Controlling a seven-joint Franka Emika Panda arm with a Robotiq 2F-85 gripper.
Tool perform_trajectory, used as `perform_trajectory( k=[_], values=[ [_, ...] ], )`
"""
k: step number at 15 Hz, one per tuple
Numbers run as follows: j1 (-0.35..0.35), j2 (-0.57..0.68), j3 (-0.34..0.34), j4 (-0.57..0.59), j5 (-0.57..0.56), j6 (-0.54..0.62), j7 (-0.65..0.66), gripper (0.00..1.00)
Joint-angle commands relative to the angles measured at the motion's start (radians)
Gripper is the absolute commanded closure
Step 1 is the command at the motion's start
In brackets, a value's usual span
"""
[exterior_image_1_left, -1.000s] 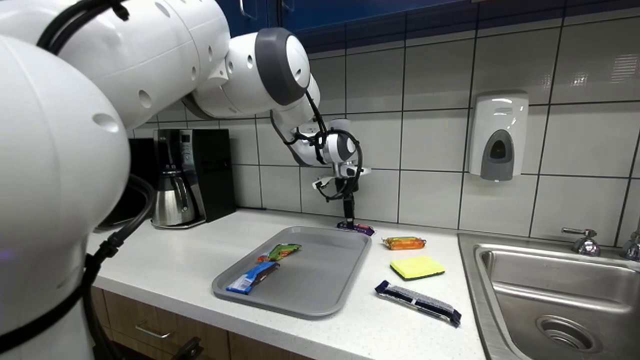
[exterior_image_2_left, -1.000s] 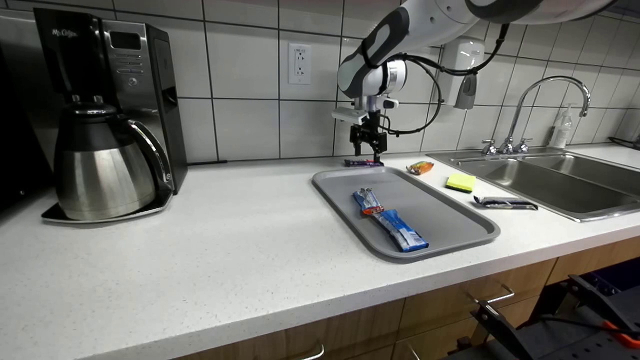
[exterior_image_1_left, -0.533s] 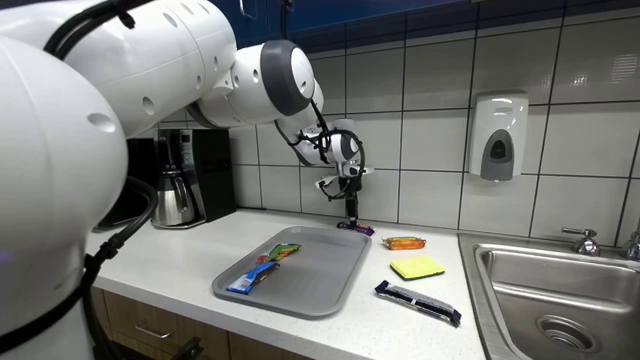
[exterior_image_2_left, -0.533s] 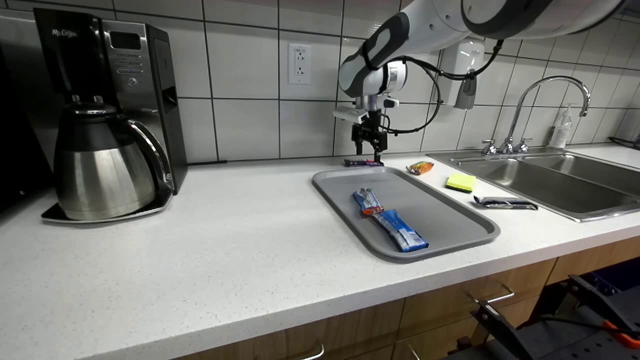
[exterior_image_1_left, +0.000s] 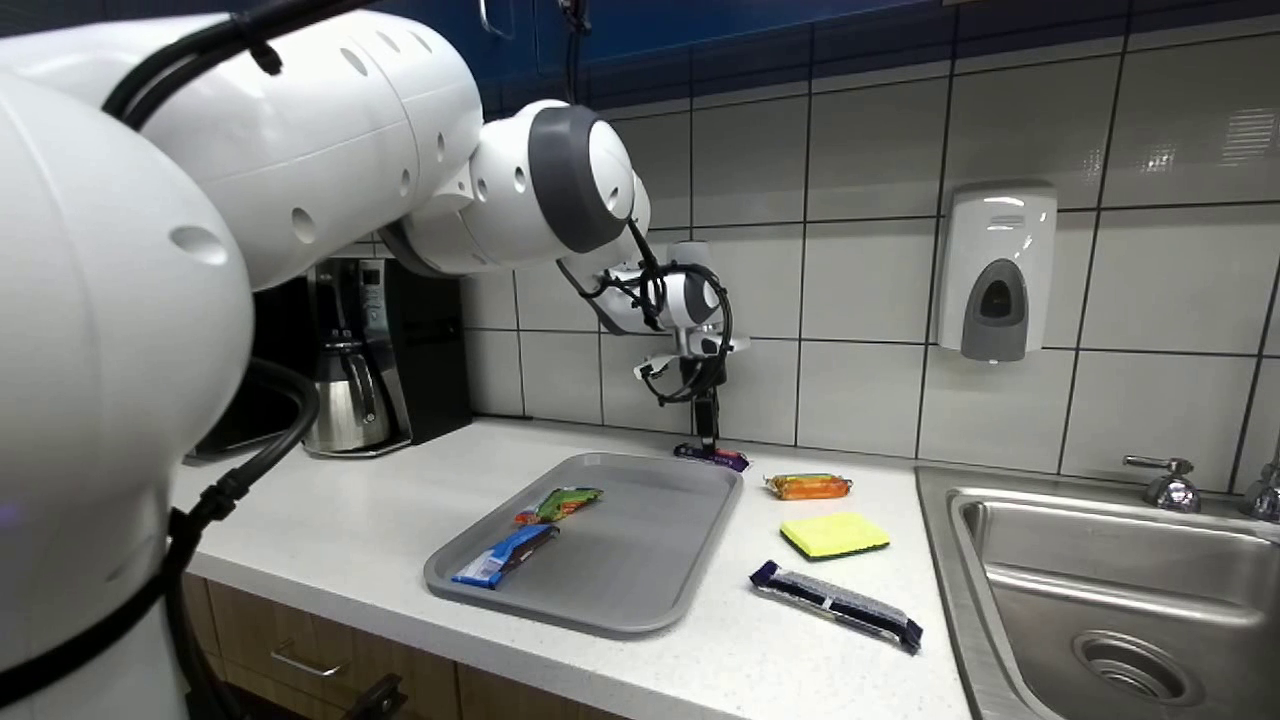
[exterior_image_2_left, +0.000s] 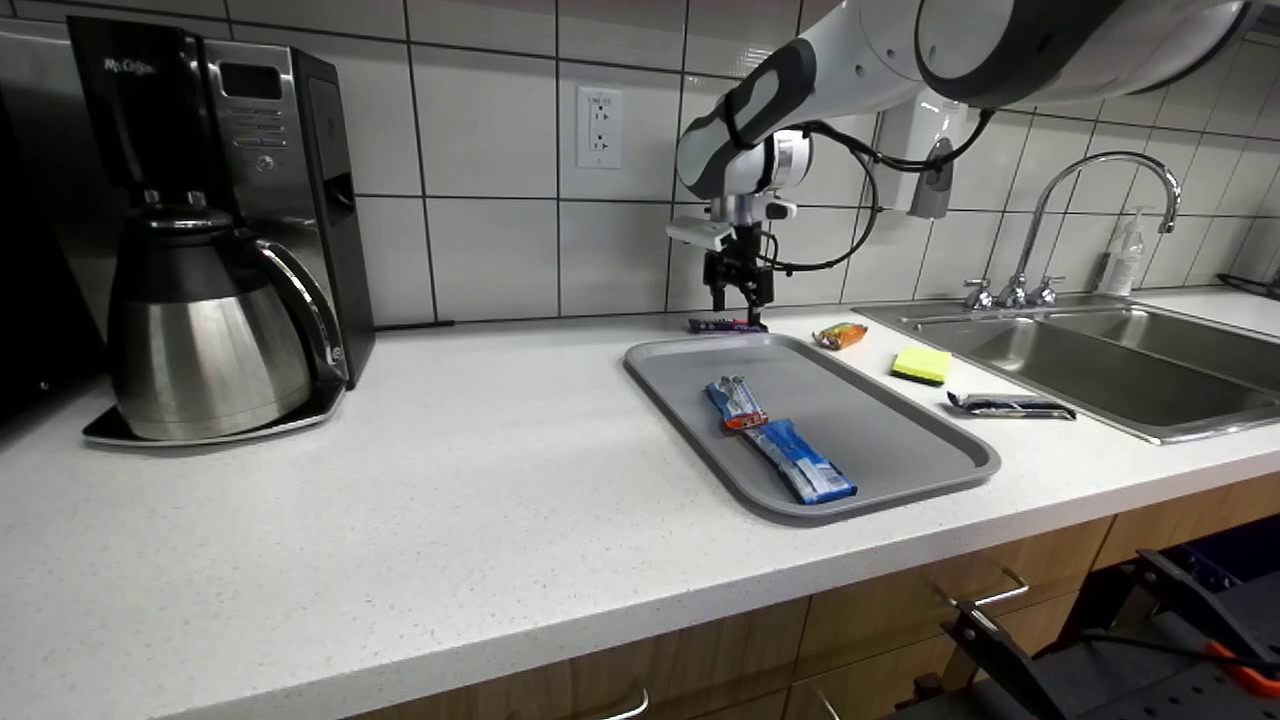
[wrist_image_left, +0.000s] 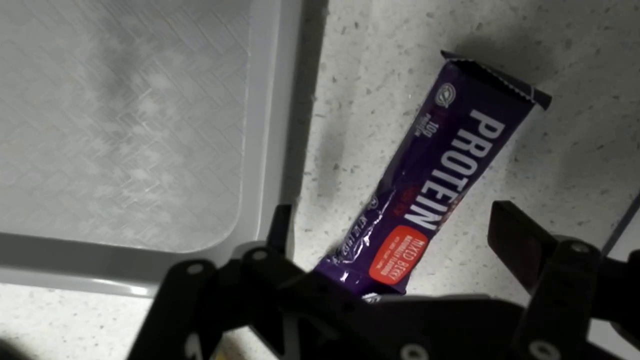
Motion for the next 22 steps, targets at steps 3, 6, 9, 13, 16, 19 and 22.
perform_trajectory(
  k=[3, 6, 9, 13, 16, 19, 22],
  values=[
    [-0.017, 0.059, 0.014, 0.103, 0.011, -0.048, 0.034, 0.00],
    [-0.018, 0.072, 0.016, 0.117, 0.010, -0.049, 0.040, 0.00],
    [-0.019, 0.082, 0.017, 0.129, 0.010, -0.051, 0.042, 0.00],
    [-0.021, 0.088, 0.019, 0.142, 0.010, -0.053, 0.039, 0.00],
    [-0.022, 0.092, 0.020, 0.152, 0.011, -0.051, 0.038, 0.34],
    [-0.021, 0.092, 0.020, 0.158, 0.009, -0.053, 0.040, 0.58],
    [-0.014, 0.081, 0.013, 0.148, 0.017, -0.050, 0.035, 0.82]
  ],
)
